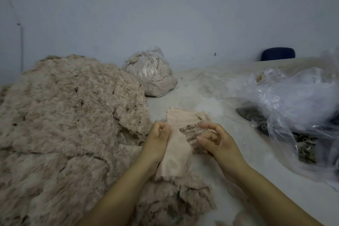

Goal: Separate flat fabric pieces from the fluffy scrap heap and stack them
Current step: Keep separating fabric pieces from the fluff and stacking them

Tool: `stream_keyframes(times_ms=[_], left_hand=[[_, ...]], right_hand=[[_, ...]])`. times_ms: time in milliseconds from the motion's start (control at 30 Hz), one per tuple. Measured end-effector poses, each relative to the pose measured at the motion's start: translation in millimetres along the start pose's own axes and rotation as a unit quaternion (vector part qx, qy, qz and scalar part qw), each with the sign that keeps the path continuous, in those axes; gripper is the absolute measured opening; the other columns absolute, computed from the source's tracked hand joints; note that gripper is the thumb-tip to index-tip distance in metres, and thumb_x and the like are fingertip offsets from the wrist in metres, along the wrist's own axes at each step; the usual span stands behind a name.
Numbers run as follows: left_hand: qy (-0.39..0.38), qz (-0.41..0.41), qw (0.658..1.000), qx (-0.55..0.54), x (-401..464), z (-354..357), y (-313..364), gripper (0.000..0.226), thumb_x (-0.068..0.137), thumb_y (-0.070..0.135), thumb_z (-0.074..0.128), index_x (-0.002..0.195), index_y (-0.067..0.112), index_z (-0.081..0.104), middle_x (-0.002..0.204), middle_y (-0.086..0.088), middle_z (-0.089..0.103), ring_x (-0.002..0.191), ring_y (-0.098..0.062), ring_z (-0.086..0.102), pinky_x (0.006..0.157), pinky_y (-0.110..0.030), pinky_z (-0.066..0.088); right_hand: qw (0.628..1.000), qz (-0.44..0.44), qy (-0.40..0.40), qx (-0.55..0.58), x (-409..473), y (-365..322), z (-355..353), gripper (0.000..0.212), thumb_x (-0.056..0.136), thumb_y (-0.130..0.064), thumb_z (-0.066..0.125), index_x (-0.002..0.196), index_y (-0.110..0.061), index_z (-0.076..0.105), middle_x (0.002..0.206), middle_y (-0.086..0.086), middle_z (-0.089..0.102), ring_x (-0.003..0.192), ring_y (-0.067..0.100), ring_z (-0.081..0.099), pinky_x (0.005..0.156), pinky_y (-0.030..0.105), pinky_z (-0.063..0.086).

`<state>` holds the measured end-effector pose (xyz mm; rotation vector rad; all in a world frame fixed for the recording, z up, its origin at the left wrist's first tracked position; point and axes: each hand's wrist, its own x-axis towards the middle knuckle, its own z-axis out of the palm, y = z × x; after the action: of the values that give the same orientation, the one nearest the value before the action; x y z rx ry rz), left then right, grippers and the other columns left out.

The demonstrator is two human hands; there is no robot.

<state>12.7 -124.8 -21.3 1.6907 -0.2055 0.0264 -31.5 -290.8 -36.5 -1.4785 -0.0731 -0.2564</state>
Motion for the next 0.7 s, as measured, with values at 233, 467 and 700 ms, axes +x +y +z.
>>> stream_keyframes(times_ms=[233,467,700], left_hand=[[-0.031,0.028,0.999,-0.027,6.8,-1.4,26.7,0.006,0.094,0.014,0.056,0.089,0.018,0.056,0.072,0.002,0.061,0.052,0.001,0.057,0.047,-0.013,0.044],[0.07,0.092,0.993,0.001,36.7,3.2,23.1,0.014,0.092,0.017,0.059,0.079,0.021,0.055,0.055,0.008,0.055,0.048,-0.001,0.047,0.047,-0.019,0.041],[0.203,0.13,0.957,0.161,80.0,13.3,20.0,0.021,0.094,0.025,0.055,0.074,0.023,0.048,0.064,0.006,0.051,0.056,-0.009,0.047,0.051,-0.027,0.035]], right_hand=[[0.999,0.04,0.001,0.034,7.3,-6.6,13.2,0.049,0.08,-0.052,0.055,0.1,-0.009,0.065,0.084,0.002,0.07,0.078,0.013,0.066,0.067,0.022,0.052],[0.989,0.097,-0.028,0.112,3.0,1.1,27.0,0.032,0.077,-0.034,0.068,0.088,-0.005,0.061,0.067,0.004,0.064,0.058,0.015,0.059,0.056,0.026,0.05],[0.979,-0.011,0.173,-0.111,72.5,-19.3,10.8,0.032,0.082,-0.033,0.073,0.063,-0.009,0.065,0.058,0.001,0.06,0.057,0.012,0.053,0.059,0.025,0.044]])
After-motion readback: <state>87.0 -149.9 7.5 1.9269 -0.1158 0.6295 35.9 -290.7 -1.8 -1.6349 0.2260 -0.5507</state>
